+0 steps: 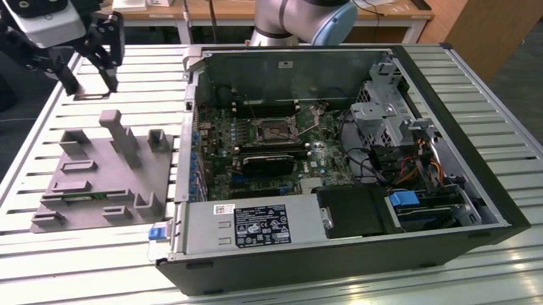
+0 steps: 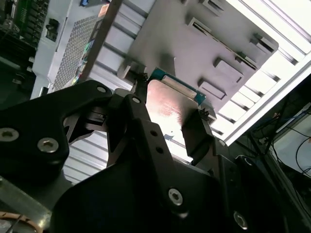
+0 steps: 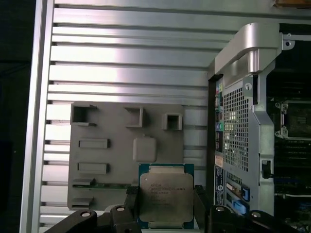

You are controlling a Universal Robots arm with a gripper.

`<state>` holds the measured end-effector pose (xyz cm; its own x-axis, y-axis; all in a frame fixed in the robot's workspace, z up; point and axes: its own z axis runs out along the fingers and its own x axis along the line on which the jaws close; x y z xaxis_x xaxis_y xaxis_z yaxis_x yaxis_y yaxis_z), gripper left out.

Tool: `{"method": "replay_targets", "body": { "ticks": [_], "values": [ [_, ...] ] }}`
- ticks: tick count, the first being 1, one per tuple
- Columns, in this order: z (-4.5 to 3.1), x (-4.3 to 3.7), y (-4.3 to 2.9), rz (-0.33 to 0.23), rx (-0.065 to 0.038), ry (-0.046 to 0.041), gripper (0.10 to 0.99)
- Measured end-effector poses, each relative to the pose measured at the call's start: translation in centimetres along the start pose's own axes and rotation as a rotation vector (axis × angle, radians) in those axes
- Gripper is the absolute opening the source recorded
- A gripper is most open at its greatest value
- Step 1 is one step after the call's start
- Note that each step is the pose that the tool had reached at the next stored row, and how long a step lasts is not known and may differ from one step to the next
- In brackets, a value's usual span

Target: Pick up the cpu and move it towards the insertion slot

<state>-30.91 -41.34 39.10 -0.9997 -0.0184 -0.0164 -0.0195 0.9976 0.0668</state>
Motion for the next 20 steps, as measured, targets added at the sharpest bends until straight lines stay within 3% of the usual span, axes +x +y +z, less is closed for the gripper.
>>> {"method": "replay_targets", "body": {
  "ticks": [20],
  "values": [
    [0.12, -8.17, -0.16, 0.000, 0.000, 0.0000, 0.537]
  ]
}}
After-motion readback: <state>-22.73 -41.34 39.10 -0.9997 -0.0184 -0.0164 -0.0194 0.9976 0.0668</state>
